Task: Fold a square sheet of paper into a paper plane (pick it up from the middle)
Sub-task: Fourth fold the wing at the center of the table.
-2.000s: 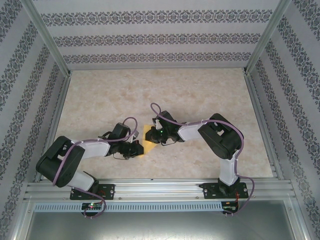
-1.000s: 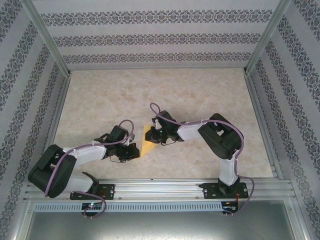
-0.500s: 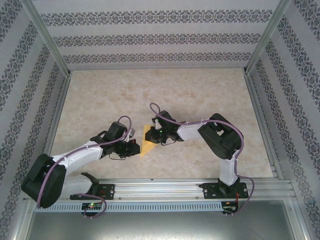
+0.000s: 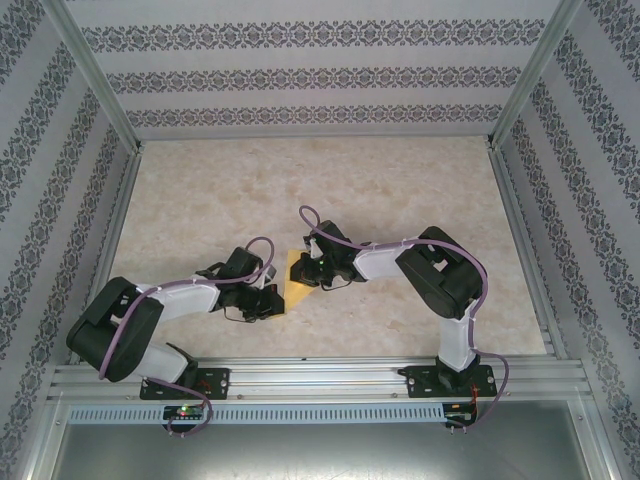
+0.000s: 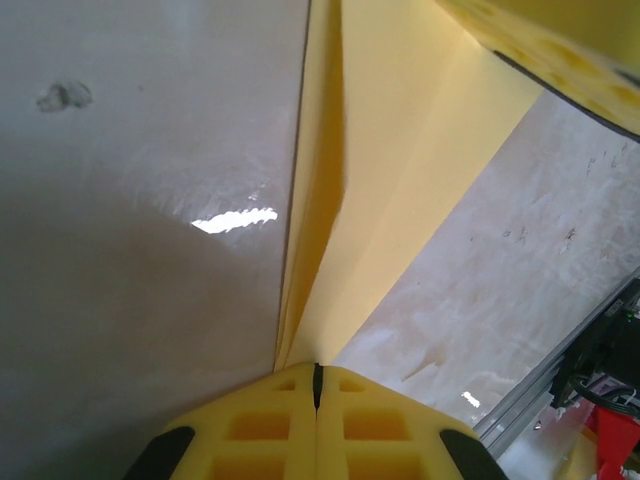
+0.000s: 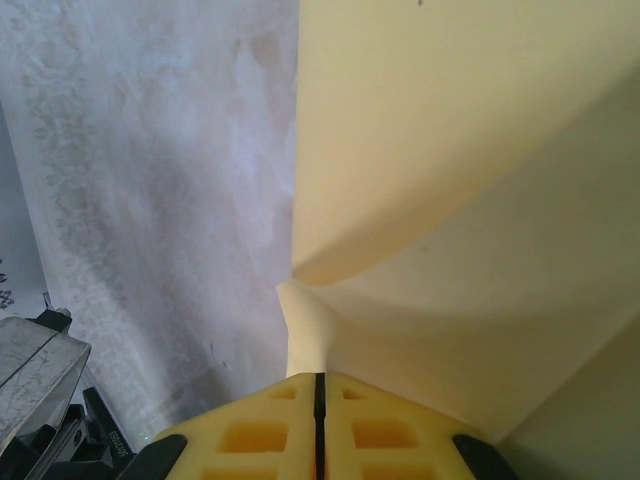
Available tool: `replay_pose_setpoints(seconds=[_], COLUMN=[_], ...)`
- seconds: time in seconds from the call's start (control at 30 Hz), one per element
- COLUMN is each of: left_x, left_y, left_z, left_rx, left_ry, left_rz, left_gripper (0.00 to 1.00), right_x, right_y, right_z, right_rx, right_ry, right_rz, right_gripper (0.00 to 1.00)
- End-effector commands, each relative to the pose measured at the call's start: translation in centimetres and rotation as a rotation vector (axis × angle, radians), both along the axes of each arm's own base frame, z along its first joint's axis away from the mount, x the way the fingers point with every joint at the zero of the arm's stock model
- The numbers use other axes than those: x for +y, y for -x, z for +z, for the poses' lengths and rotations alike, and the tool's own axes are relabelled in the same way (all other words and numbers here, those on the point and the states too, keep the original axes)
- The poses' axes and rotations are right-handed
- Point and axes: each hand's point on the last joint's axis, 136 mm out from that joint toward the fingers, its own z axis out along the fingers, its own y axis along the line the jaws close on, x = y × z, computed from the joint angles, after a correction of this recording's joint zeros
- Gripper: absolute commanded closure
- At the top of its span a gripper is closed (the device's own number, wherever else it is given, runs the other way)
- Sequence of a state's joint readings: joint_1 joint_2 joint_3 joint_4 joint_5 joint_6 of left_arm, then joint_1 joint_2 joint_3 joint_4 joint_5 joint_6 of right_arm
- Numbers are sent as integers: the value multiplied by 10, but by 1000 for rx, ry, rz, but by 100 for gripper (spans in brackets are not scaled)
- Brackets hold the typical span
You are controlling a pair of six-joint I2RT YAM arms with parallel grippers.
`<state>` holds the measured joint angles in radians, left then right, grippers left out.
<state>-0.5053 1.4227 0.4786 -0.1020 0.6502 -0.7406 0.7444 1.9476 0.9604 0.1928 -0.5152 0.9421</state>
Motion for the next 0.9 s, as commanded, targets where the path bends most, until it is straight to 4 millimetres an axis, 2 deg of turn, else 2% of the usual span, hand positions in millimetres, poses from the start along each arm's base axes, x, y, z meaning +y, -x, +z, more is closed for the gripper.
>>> replay_pose_setpoints(seconds=[0.0, 0.2, 0.37, 0.57, 0.7, 0.8, 0.87], left_x=[32, 43, 41, 31, 12, -2, -6], left_y=[39, 43, 34, 7, -18, -38, -49], left_z=[-35, -29, -9, 36, 59, 65, 61], left_rx=[133, 124, 41, -141, -218, -244, -240], left_ry=[-167, -217, -185, -87, -12, 17, 6], left_rz=[17, 43, 50, 101, 96, 96, 103], left_gripper=[98, 98, 99, 94, 92, 93, 93], right_x=[-32, -33, -33, -32, -35, -36, -35], right_y=[15, 15, 15, 18, 19, 20, 21], right_z=[-51, -51, -53, -57, -57, -55, -55], right_rx=[67, 68, 68, 67, 58, 52, 56], right_ry=[196, 200, 204, 203, 207, 204, 201], right_rz=[-23, -24, -44, -107, -148, -164, -163], right_gripper=[90, 90, 90, 90, 90, 90, 90])
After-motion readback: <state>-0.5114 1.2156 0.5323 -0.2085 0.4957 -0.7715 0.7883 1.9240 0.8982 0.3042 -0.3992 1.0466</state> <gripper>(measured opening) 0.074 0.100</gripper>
